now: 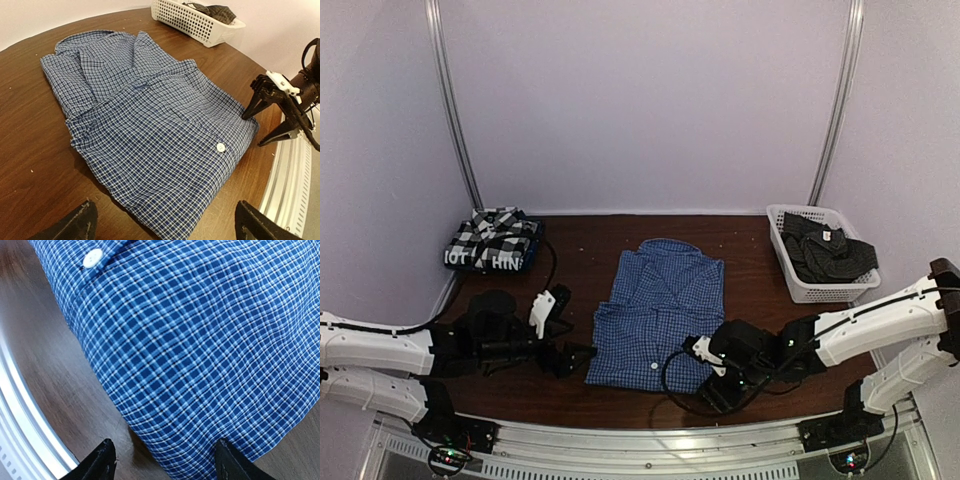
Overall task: Fold and stack the long sleeve shirts
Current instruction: Pick up the 2/3-rectangle-folded shirt from the center of the board.
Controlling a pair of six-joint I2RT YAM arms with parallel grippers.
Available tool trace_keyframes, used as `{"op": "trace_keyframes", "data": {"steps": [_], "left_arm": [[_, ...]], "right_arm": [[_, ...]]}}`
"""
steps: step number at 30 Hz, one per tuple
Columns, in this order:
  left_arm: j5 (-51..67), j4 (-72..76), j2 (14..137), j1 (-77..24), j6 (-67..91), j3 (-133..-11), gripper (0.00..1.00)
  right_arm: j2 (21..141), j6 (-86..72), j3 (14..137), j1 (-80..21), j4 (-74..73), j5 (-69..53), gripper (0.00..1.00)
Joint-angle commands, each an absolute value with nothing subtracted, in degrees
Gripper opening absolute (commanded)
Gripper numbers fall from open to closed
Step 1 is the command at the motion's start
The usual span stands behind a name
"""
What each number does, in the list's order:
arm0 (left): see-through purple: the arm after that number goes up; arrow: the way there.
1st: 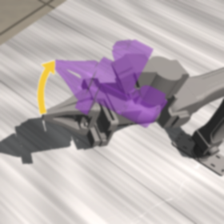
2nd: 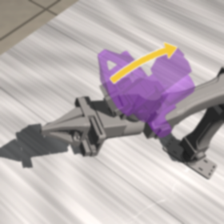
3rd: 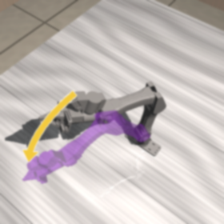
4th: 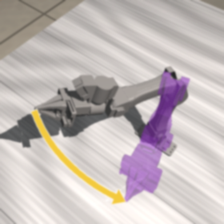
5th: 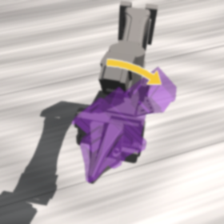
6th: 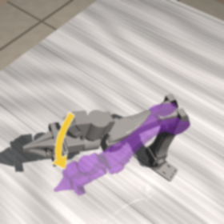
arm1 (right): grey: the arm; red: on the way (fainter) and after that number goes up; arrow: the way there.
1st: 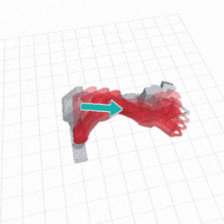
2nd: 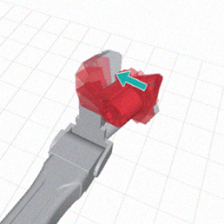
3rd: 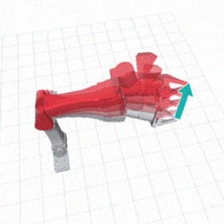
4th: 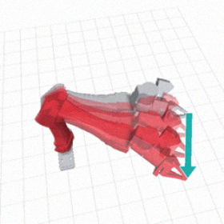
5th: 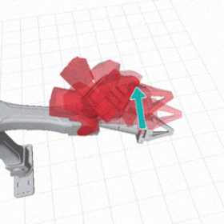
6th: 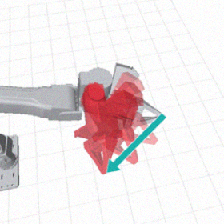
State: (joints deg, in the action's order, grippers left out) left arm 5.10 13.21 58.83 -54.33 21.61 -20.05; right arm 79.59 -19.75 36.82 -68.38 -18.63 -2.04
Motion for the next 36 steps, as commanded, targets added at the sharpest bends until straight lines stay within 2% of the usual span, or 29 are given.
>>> {"op": "trace_keyframes", "data": {"steps": [1,6,13,16,22,29,36], "left_arm": [[10.48,16.53,59.74,-54.31,18.23,-20.63,0.96],[16.05,24.86,62.25,-54.37,18.01,-16.88,0.90],[17.62,26.84,61.63,-54.40,17.93,-16.15,0.89],[18.11,25.98,61.80,-54.39,16.80,-16.43,0.87],[18.56,31.61,63.52,-54.68,15.39,-13.19,0.81],[11.73,30.75,69.01,-61.15,8.75,-14.99,0.78],[7.18,30.58,77.98,-65.68,3.50,-18.00,0.78]], "right_arm": [[80.72,-19.98,37.04,-68.88,-17.59,2.12,0.67],[83.42,-21.17,37.43,-70.33,-18.54,7.29,0.61],[86.60,-23.20,37.92,-74.38,-19.84,11.69,0.45],[87.72,-24.37,38.39,-76.21,-20.97,13.03,0.33],[84.52,-28.44,39.04,-79.05,-24.55,12.07,0.01],[73.88,-30.62,38.07,-79.12,-24.78,3.96,0.00],[69.68,-31.19,37.27,-76.97,-25.76,0.16,0.00]]}}
